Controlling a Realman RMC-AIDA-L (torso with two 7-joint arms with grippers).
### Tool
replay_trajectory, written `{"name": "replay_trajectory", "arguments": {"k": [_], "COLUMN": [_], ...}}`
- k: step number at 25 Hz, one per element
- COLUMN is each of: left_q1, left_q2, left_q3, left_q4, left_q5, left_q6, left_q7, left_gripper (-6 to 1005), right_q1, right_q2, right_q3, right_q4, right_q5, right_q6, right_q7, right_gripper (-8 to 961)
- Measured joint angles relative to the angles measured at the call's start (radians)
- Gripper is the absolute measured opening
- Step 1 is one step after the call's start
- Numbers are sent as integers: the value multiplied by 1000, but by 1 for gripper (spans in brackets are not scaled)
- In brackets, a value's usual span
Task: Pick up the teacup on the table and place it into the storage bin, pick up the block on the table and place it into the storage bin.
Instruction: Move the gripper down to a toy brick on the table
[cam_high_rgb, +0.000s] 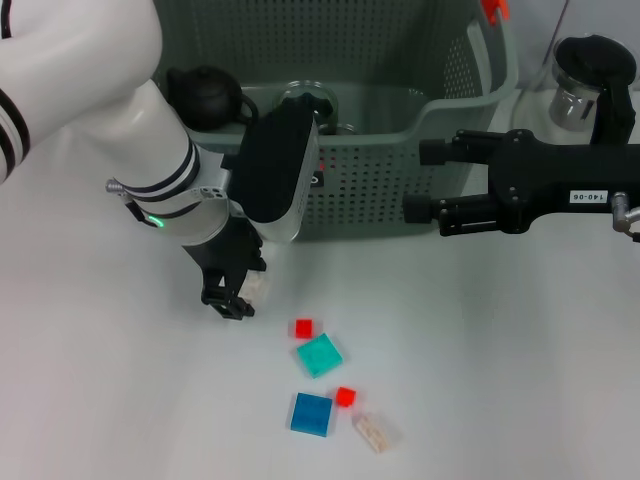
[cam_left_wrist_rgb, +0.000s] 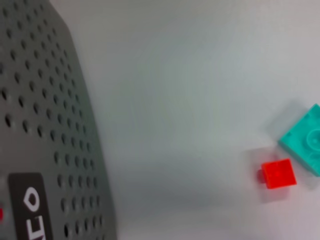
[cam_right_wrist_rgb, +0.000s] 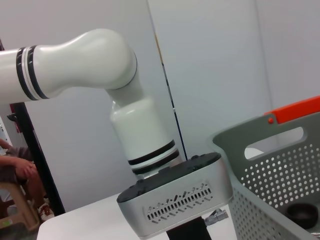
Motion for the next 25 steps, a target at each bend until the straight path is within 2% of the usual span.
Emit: {"name": "replay_trajectory", "arguments": {"k": [6, 11, 16, 25], "left_q1": [-2, -3, -4, -7], "left_q2": [2, 3, 3, 3], "left_q3": [-2, -4, -4, -4], "left_q4": [0, 1, 1, -3], "left_q5": [0, 0, 0, 0], "left_q6": [-2, -1, -1, -1], "left_q7": [-1, -2, -3, -5], "left_gripper": [592, 597, 596, 596], "right_q1": [2, 10, 25, 30], "right_q2": [0, -1, -13, -19], "right_q3": [-3, -4, -4, -3], "right_q4": [0, 0, 0, 0], "right_q5": [-4, -44, -87, -101], "right_q6": [-7, -47, -92, -94], "right_q7": [0, 2, 36, 50], "right_gripper": [941, 942, 942, 941]}}
